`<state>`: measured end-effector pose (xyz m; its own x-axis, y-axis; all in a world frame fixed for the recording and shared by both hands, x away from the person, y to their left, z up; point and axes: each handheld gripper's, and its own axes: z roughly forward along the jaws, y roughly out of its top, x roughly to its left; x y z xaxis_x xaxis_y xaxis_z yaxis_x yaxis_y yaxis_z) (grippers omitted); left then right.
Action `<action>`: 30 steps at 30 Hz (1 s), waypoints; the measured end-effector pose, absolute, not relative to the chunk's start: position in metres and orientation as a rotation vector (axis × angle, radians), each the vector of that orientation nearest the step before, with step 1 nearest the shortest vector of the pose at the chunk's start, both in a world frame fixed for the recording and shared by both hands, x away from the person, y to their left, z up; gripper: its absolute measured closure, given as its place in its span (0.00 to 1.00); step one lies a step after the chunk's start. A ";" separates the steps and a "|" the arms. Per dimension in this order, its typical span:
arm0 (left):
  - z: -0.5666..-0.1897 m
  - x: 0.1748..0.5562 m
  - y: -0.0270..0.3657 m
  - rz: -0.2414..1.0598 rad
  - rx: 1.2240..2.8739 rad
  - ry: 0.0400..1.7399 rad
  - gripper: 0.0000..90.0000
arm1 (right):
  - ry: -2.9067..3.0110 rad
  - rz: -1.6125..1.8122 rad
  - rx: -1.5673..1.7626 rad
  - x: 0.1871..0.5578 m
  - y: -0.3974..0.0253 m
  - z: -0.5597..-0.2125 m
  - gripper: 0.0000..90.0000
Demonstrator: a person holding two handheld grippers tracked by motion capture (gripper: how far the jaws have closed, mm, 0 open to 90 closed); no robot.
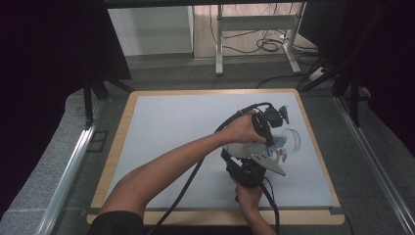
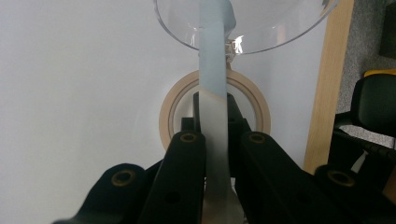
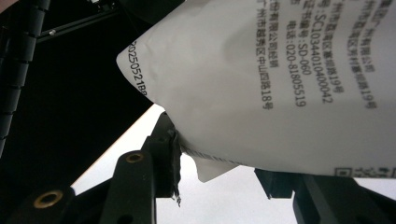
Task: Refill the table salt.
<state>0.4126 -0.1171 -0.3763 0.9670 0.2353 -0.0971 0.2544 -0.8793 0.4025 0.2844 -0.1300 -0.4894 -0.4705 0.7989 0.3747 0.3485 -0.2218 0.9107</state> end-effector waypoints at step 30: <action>-0.378 0.413 -0.115 -0.070 2.697 0.345 1.00 | 1.688 1.733 1.354 0.284 -0.129 -0.491 0.63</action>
<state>0.4131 -0.1153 -0.3784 0.9680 0.2301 -0.1006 0.2511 -0.8817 0.3994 0.2839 -0.1285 -0.4912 -0.4716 0.8005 0.3699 0.3486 -0.2160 0.9120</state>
